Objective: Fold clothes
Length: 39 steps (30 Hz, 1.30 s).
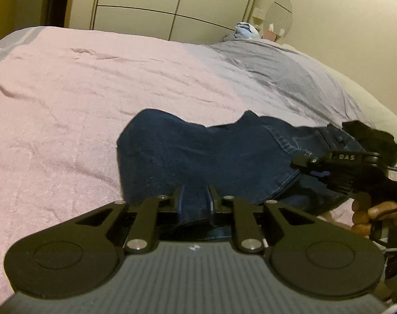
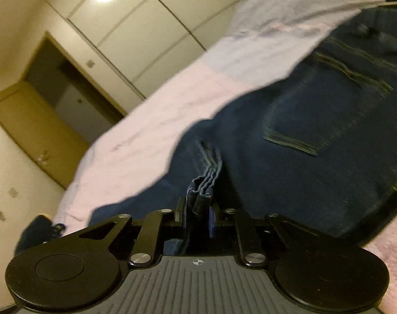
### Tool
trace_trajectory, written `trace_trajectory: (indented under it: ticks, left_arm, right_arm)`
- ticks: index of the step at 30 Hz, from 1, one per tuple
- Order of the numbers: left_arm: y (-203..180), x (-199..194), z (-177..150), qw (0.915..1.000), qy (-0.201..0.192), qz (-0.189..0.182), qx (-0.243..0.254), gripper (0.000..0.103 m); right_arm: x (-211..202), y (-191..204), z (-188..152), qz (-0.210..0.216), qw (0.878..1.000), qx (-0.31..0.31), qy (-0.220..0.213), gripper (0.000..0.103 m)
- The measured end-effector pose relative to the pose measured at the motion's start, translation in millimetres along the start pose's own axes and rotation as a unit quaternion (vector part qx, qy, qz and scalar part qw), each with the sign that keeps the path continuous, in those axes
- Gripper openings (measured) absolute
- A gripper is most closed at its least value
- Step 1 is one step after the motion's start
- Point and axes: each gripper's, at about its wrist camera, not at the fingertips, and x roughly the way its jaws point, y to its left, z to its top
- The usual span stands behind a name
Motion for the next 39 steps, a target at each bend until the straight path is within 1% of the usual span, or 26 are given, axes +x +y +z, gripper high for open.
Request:
trace_trajectory:
  ticks: [1, 2, 4, 5, 8, 10, 12, 14, 16, 17, 18, 19, 20, 22, 24, 27, 28, 30, 31, 35, 37, 39]
  left_arm:
    - [1, -5, 1, 1.0000, -0.006, 0.006, 0.002, 0.016]
    - [3, -10, 2, 0.9999, -0.011, 0.013, 0.002, 0.016]
    - [8, -14, 4, 0.9996, -0.015, 0.025, -0.003, 0.016]
    - [11, -14, 6, 0.9994, -0.016, 0.029, -0.006, 0.016]
    - [17, -14, 8, 0.9992, -0.013, 0.035, -0.013, 0.016]
    - [19, -13, 10, 0.9993, -0.011, 0.034, -0.011, 0.016]
    - [18, -12, 14, 0.9994, -0.013, 0.032, -0.003, 0.016]
    - [18, -11, 19, 0.9994, -0.015, 0.030, 0.005, 0.016]
    - [17, -10, 23, 0.9994, -0.017, 0.027, 0.013, 0.016]
    - [17, -10, 25, 0.9993, -0.018, 0.026, 0.017, 0.016]
    - [17, -7, 30, 0.9993, -0.021, 0.023, 0.022, 0.016]
    - [17, -2, 36, 0.9992, -0.024, 0.017, 0.028, 0.016]
    - [17, 4, 42, 0.9990, -0.025, 0.013, 0.033, 0.015]
    - [18, 20, 54, 0.9988, -0.027, 0.008, 0.040, 0.010]
    - [21, 39, 62, 0.9986, -0.021, 0.001, 0.049, 0.008]
    - [24, 76, 62, 0.9966, 0.015, 0.019, 0.079, 0.008]
    - [25, 89, 62, 0.9954, 0.027, 0.025, 0.089, 0.008]
    - [31, 111, 48, 0.9917, 0.054, 0.040, 0.109, 0.007]
    - [33, 115, 43, 0.9907, 0.058, 0.045, 0.115, 0.007]
    - [32, 110, 36, 0.9906, 0.039, 0.052, 0.120, 0.007]
    - [33, 100, 41, 0.9919, 0.027, 0.059, 0.109, 0.007]
    - [37, 88, 45, 0.9932, 0.005, 0.060, 0.100, 0.007]
  right_arm:
    - [-2, 2, 1, 0.005, 1.000, 0.000, -0.001, 0.014]
    - [-3, 2, 4, 0.001, 1.000, -0.003, 0.002, 0.014]
    - [6, -3, 3, -0.037, 0.999, -0.003, 0.026, 0.014]
    - [11, -10, 0, -0.048, 0.998, 0.009, 0.036, 0.014]
    - [6, -14, -3, -0.043, 0.998, 0.024, 0.039, 0.014]
    - [6, -8, 0, -0.051, 0.997, 0.013, 0.051, 0.014]
    - [5, -6, 8, -0.065, 0.996, 0.006, 0.062, 0.017]
    - [-1, 5, 12, -0.093, 0.995, -0.022, 0.042, 0.027]
    - [-8, 21, 15, -0.126, 0.990, -0.067, 0.011, 0.028]
    - [-12, 33, 16, -0.147, 0.984, -0.104, -0.009, 0.028]
    - [-13, 43, 17, -0.158, 0.978, -0.137, -0.026, 0.028]
    - [-10, 52, 18, -0.156, 0.974, -0.163, -0.035, 0.028]
    - [-3, 56, 17, -0.147, 0.973, -0.177, -0.034, 0.028]
    - [14, 61, 15, -0.124, 0.974, -0.188, -0.017, 0.028]
    - [29, 63, 9, -0.109, 0.974, -0.198, 0.000, 0.028]
    - [49, 52, -5, -0.131, 0.969, -0.207, 0.024, 0.028]
    - [56, 46, -8, -0.147, 0.966, -0.211, 0.030, 0.027]
    - [70, 34, -13, -0.180, 0.958, -0.218, 0.041, 0.028]
    - [72, 28, -15, -0.184, 0.958, -0.217, 0.044, 0.028]
    - [68, 25, -15, -0.177, 0.958, -0.220, 0.052, 0.028]
    - [64, 31, -9, -0.177, 0.959, -0.219, 0.044, 0.028]
    - [58, 38, -4, -0.172, 0.960, -0.220, 0.028, 0.028]
